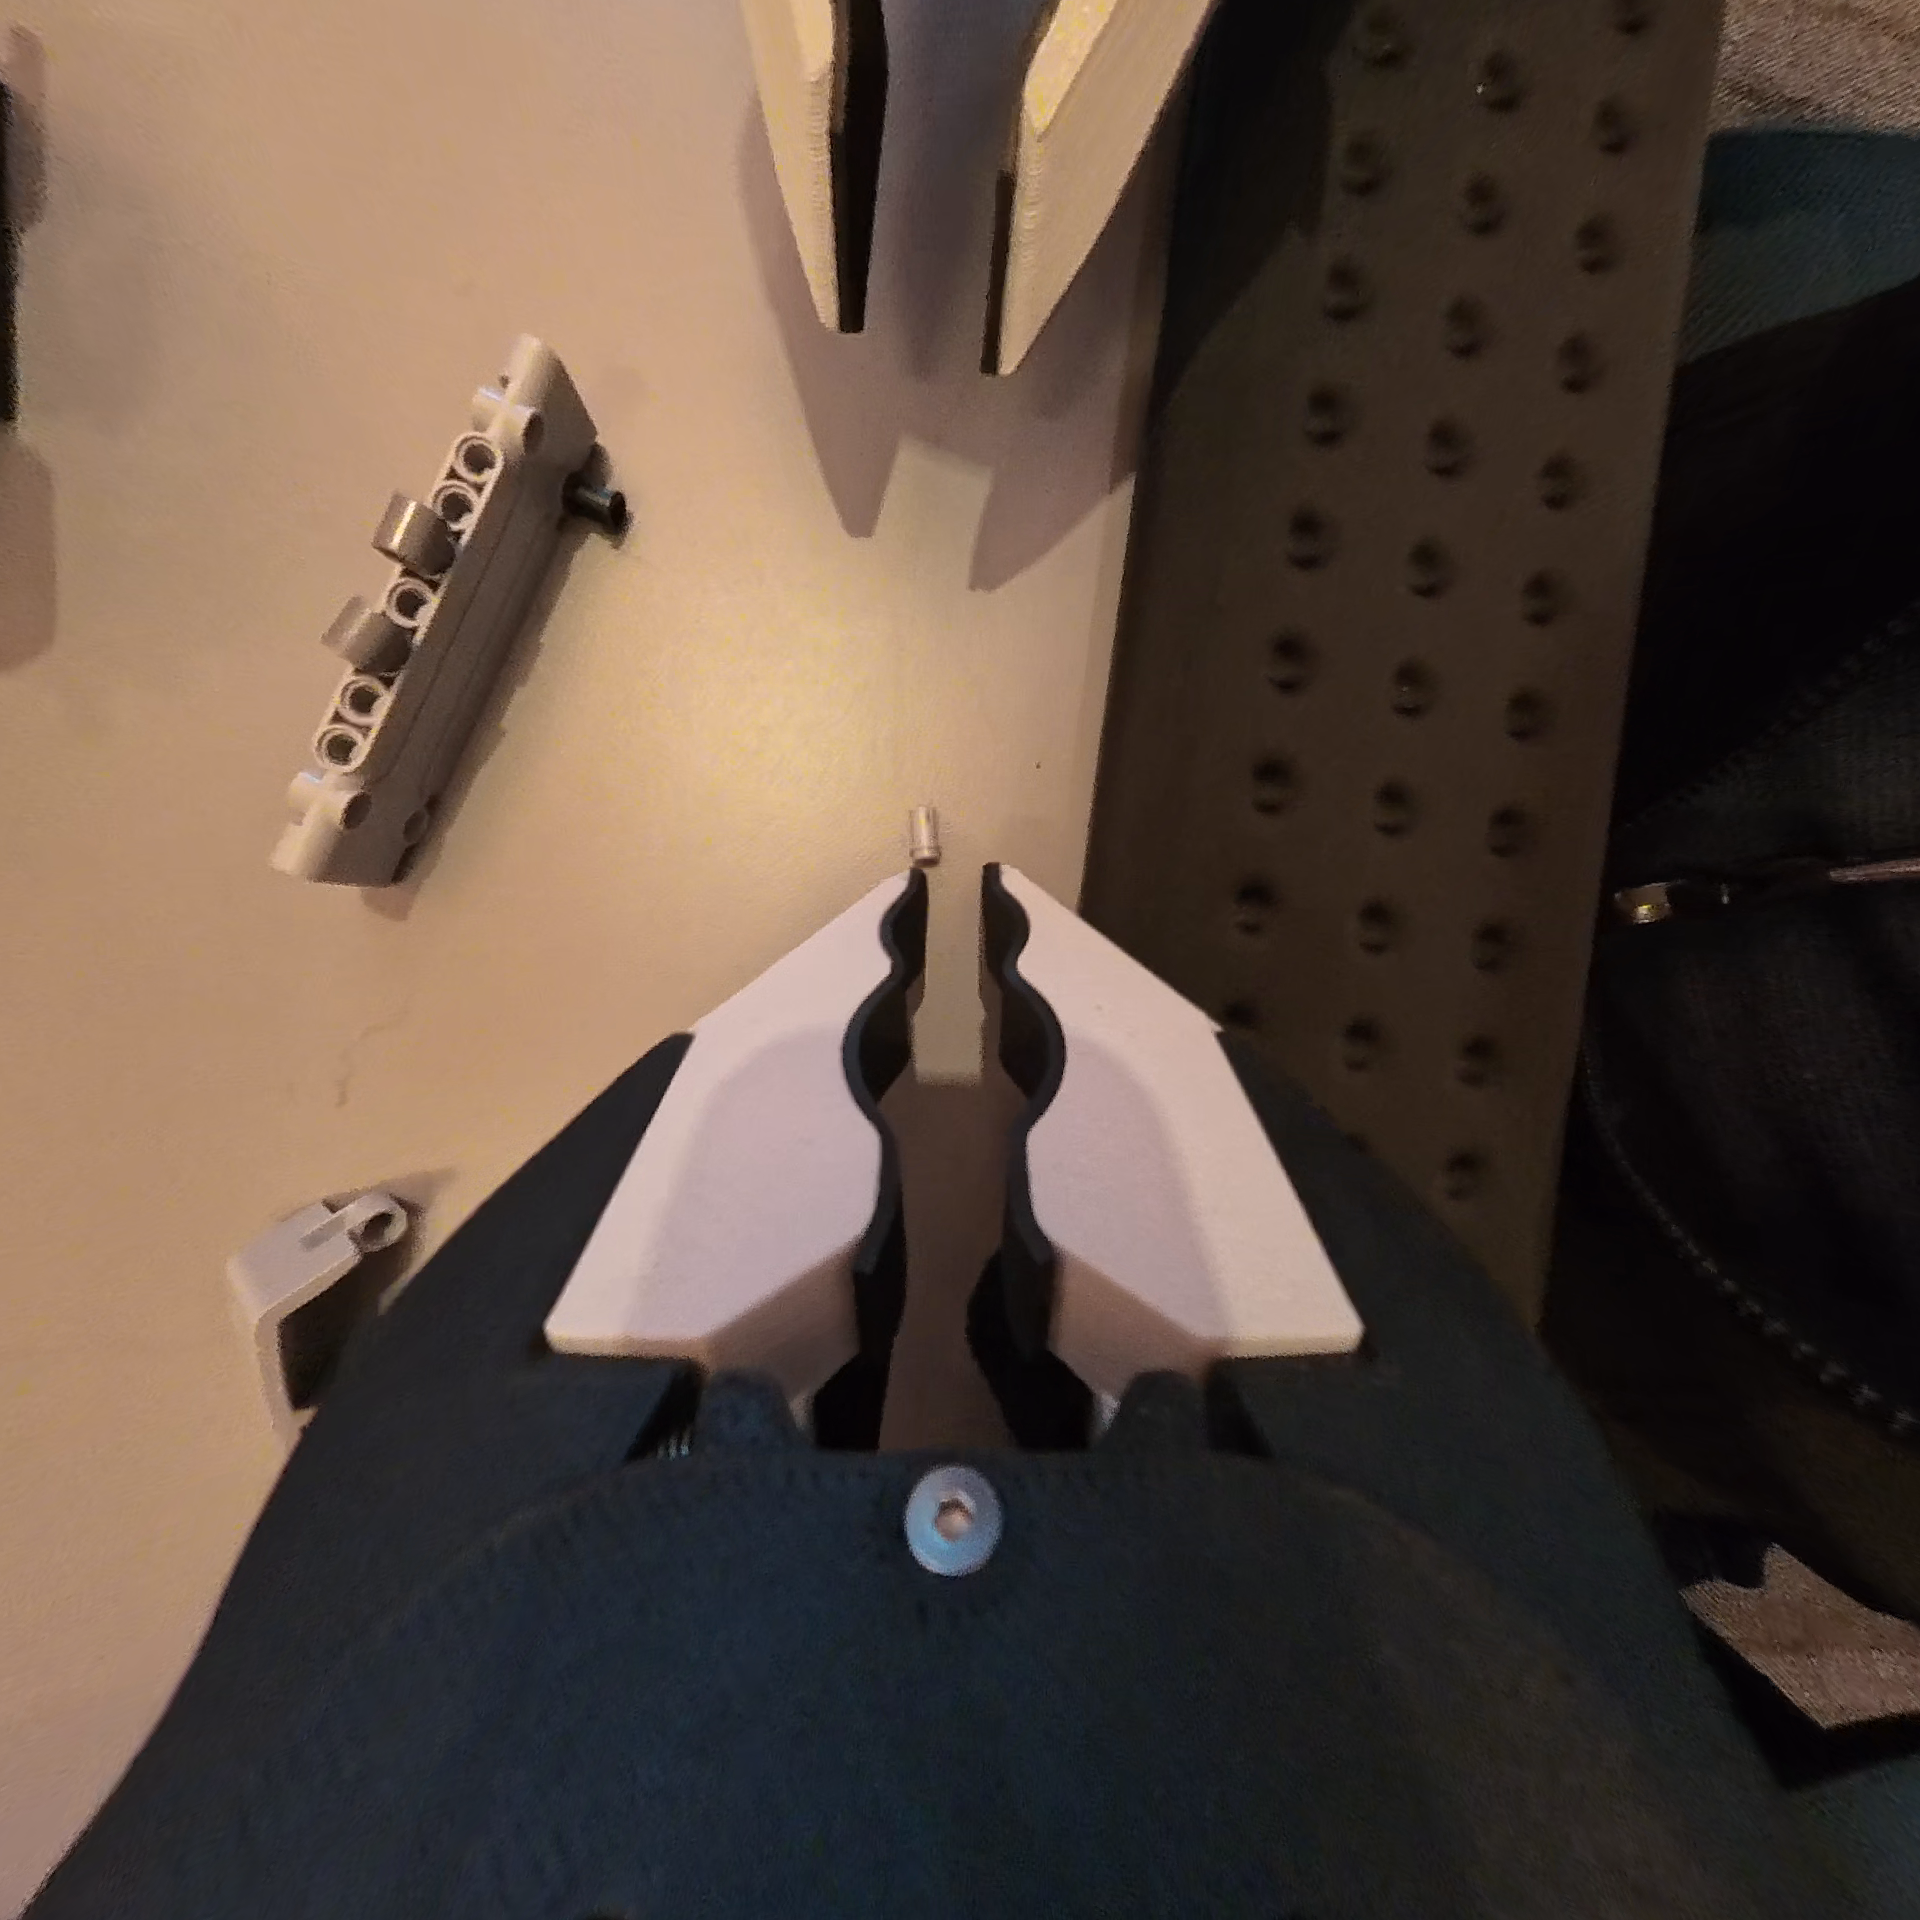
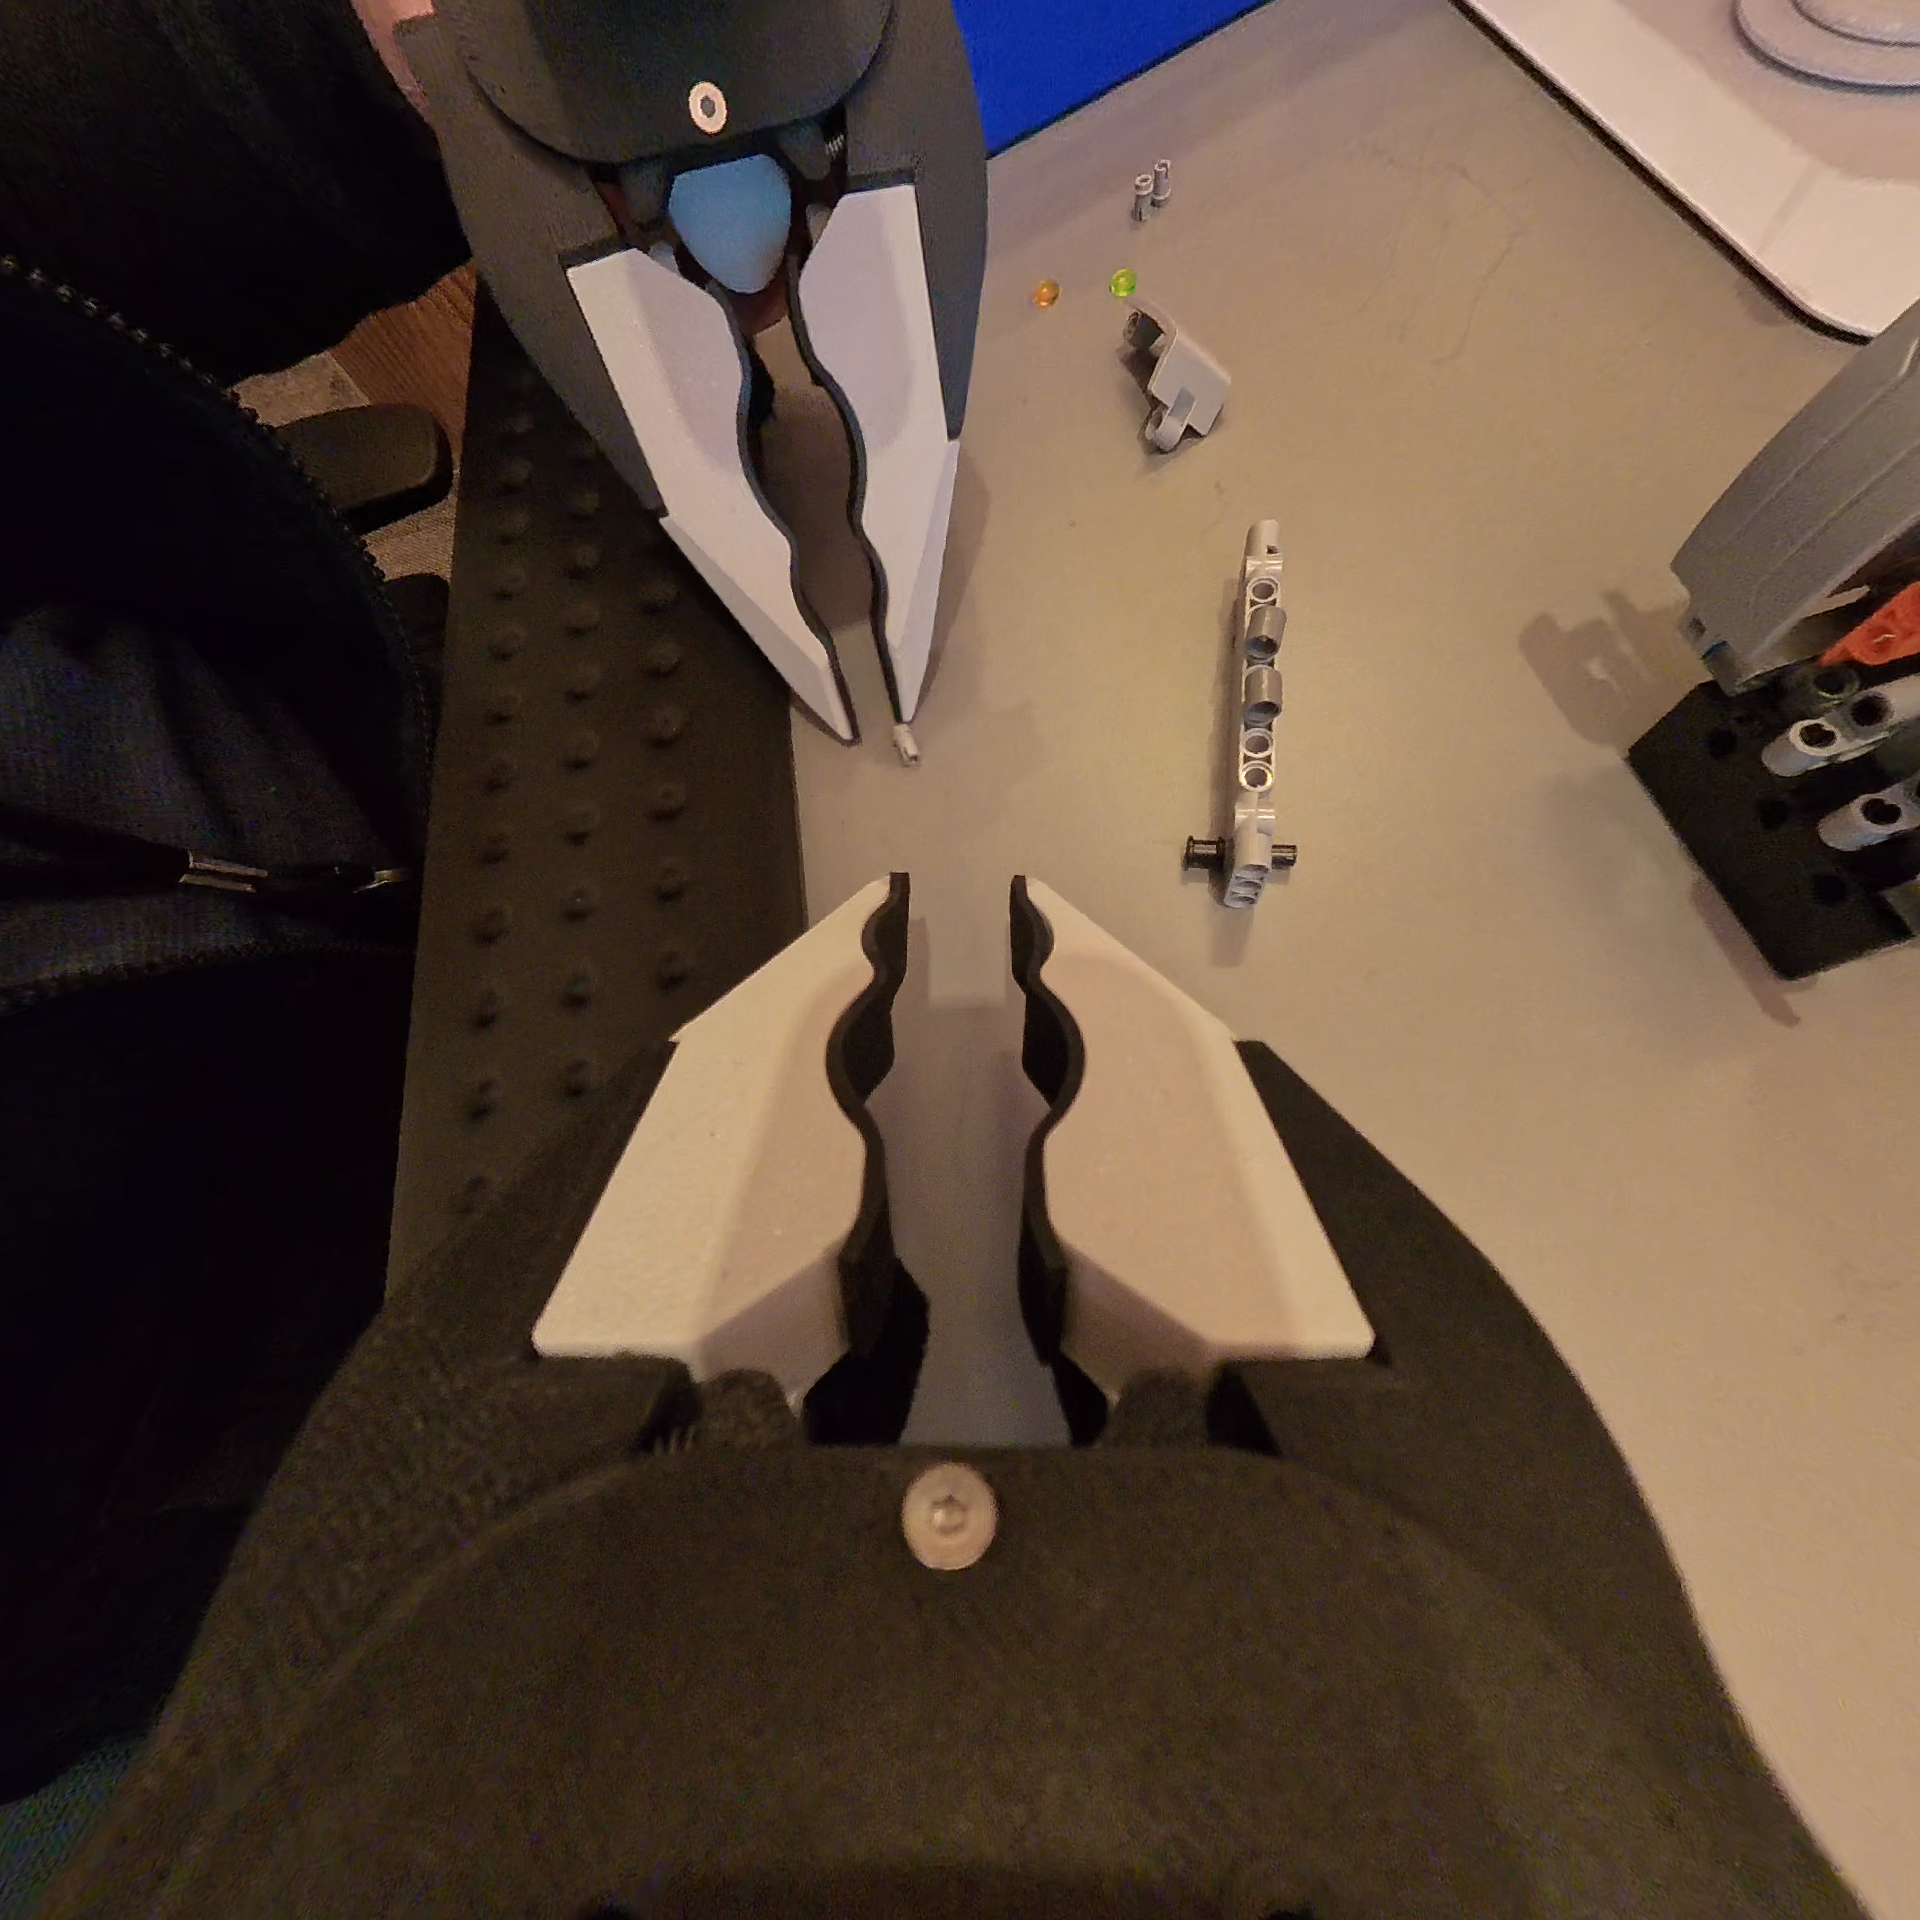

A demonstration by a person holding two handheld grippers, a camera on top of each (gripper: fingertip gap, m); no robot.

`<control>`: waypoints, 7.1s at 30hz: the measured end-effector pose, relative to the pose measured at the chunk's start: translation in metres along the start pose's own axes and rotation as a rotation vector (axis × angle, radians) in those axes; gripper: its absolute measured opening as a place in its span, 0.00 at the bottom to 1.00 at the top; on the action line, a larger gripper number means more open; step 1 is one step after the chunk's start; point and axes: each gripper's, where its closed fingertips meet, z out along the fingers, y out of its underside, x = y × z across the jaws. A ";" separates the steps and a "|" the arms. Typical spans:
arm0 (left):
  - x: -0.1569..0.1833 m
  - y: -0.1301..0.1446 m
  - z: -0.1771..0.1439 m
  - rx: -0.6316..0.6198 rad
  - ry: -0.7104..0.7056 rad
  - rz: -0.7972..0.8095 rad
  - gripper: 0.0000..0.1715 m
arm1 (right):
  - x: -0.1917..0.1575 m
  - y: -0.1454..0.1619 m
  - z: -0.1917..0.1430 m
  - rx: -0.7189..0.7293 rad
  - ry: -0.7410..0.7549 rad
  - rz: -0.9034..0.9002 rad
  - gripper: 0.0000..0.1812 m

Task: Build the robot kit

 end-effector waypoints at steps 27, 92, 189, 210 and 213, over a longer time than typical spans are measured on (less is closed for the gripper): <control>-0.009 -0.016 0.007 0.045 -0.066 -0.014 0.11 | 0.001 0.006 0.001 -0.029 0.009 0.004 0.09; -0.057 -0.078 -0.007 0.078 -0.468 0.402 0.19 | 0.036 -0.002 -0.016 0.116 0.040 0.153 0.01; 0.008 -0.094 0.010 0.309 0.169 0.294 0.02 | -0.013 0.005 -0.028 0.080 -0.278 -0.256 0.00; 0.007 -0.114 -0.008 0.467 0.254 0.175 0.03 | -0.010 -0.015 -0.048 0.255 -0.245 -0.253 0.00; 0.008 -0.119 -0.014 0.503 0.268 0.162 0.03 | -0.011 -0.021 -0.054 0.294 -0.246 -0.254 0.00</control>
